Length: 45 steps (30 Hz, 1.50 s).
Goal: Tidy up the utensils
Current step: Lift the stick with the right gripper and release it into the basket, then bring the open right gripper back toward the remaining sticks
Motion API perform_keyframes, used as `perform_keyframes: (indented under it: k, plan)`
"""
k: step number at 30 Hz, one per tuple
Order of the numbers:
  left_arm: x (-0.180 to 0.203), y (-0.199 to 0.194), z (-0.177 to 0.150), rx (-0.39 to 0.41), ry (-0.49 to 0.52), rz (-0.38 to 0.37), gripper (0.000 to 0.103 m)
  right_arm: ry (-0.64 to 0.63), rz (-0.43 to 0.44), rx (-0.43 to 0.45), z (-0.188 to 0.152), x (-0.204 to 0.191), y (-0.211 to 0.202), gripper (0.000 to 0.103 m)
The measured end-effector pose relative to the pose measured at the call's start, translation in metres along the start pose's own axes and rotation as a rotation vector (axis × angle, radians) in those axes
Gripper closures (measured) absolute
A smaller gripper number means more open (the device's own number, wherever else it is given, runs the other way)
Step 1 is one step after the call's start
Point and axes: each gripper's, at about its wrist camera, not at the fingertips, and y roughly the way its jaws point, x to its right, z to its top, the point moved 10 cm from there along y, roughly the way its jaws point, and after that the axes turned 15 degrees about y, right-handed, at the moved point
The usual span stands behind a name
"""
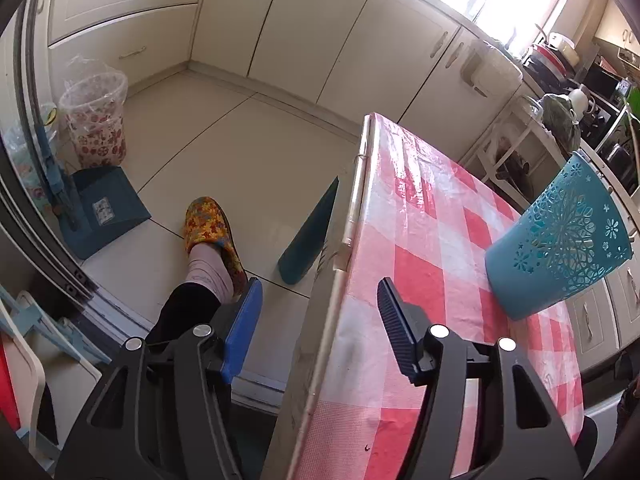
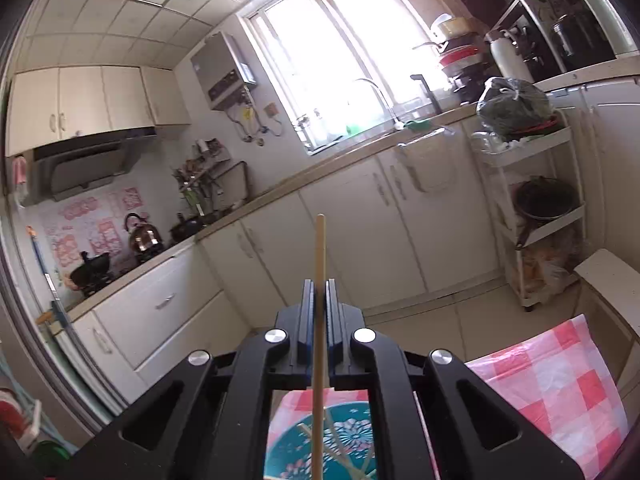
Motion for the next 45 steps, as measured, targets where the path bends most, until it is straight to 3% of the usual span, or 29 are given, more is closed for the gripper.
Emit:
perform_keyframes:
  k: [5,7,8,13,18,22,26,35,45]
  plan:
    - [-0.002,0.001,-0.001,-0.007,-0.006,-0.001,0.046,-0.009,-0.051,-0.063,-0.033,0.030,0.005,0.096]
    - [-0.001,0.002,-0.001,-0.011,0.001,0.003,0.045,-0.030,-0.051,-0.093,-0.042,0.031,0.001,0.087]
    - [0.000,0.002,-0.001,-0.013,0.005,0.007,0.045,-0.043,-0.048,-0.102,-0.047,0.032,-0.007,0.082]
    - [0.002,0.004,-0.002,-0.024,0.025,0.027,0.042,-0.088,-0.038,-0.156,-0.071,0.031,-0.055,0.075]
    - [0.003,0.007,-0.004,-0.043,0.035,0.027,0.041,-0.093,-0.100,-0.294,-0.132,0.065,-0.095,0.065]
    - [0.003,0.008,-0.006,-0.053,0.044,0.045,0.041,-0.042,-0.160,-0.441,-0.184,0.098,-0.096,0.065]
    - [0.012,0.011,-0.006,-0.074,0.100,0.081,0.040,-0.026,-0.174,-0.551,-0.214,0.103,-0.089,0.065]
    - [0.016,0.010,-0.009,-0.093,0.145,0.141,0.035,-0.106,-0.235,-0.649,-0.252,0.092,-0.073,0.065]
    - [0.027,-0.003,-0.017,-0.081,0.193,0.176,0.029,-0.257,-0.294,-0.633,-0.259,0.092,-0.079,0.070]
